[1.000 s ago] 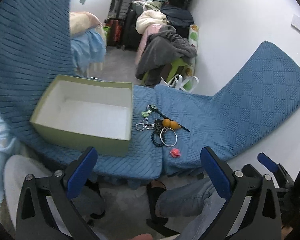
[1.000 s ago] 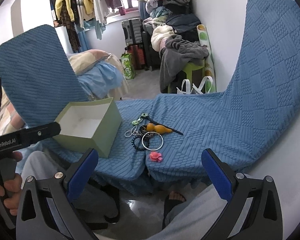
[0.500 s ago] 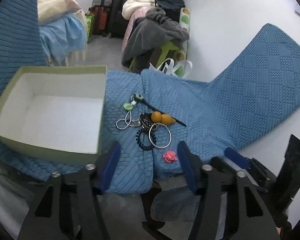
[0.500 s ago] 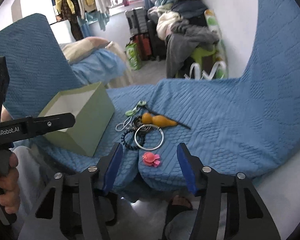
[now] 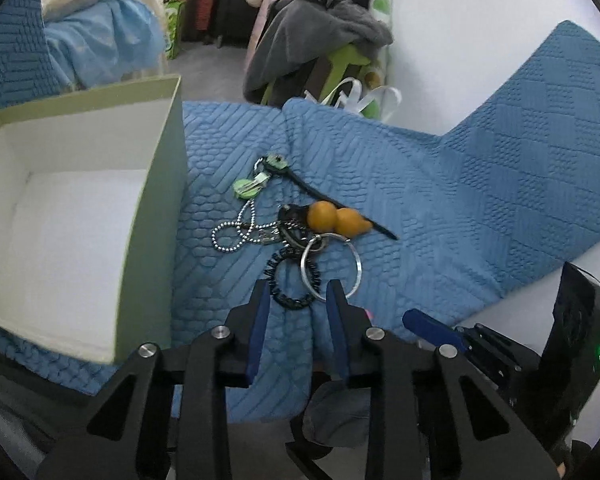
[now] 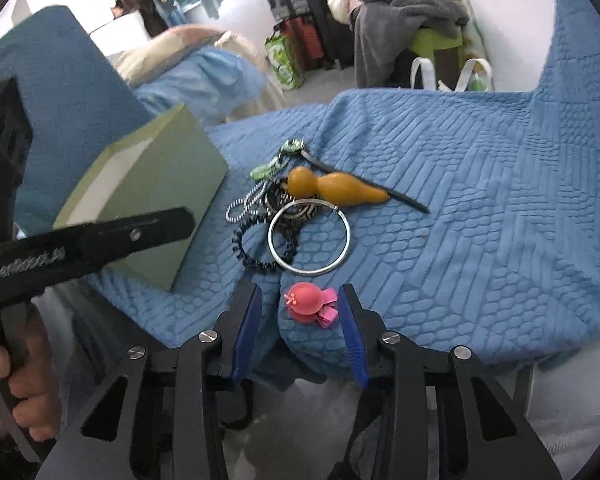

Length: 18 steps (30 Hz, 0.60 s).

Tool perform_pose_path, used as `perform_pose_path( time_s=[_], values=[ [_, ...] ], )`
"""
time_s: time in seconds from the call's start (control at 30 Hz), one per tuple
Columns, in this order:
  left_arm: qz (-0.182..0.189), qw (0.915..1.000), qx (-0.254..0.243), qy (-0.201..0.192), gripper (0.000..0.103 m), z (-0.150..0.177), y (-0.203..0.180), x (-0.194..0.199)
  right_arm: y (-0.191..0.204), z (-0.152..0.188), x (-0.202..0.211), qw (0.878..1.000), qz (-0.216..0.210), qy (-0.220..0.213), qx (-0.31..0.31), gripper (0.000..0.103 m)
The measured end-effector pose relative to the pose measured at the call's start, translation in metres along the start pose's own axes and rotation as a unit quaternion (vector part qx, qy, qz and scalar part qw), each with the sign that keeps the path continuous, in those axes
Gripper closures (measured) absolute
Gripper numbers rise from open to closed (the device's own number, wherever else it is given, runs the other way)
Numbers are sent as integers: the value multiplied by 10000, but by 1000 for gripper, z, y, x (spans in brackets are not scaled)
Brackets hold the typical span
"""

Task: Organize jewelry
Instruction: 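Grasp the pink hair clip with the right tool while the left tool grasps the black coil hair tie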

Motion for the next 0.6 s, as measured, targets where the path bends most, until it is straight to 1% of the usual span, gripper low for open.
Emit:
perform_pose_path(
  time_s=[0.1, 0.13, 0.27, 0.37, 0.43, 0.5, 0.6],
  values=[
    [-111, 9999, 5, 40, 73, -1, 6, -11, 6, 5, -14, 9996, -63, 245, 141, 67],
    [-137, 9999, 0, 56, 73, 0, 8, -14, 6, 6, -19, 9994, -7, 288, 199, 67],
    [-176, 9997, 32, 153, 73, 2, 11, -30, 9, 5, -28, 9982, 253, 237, 483, 67],
    [-251, 9995, 77, 166, 73, 3, 14, -39, 7, 8, -39, 9962, 467, 345, 655, 67],
    [-367, 9991, 97, 165, 73, 5, 19, -42, 6, 8, -41, 9959, 487, 351, 678, 68],
    [-445, 9989, 42, 164, 74, 4, 21, -46, 5, 8, -43, 9959, 493, 389, 648, 73],
    [-463, 9988, 81, 146, 74, 5, 26, -50, 2, 8, -42, 9961, 477, 456, 585, 74]
  ],
)
Point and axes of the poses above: each gripper's, at about its wrist camera, not at the fingertips, and x roughly against the way its jaws point, y to its left, z to its underside, the point moved 10 cm from there along -x, roughly the way its jaws point, and after that the axes turned 15 degrees about z, right-handed, at the moved point
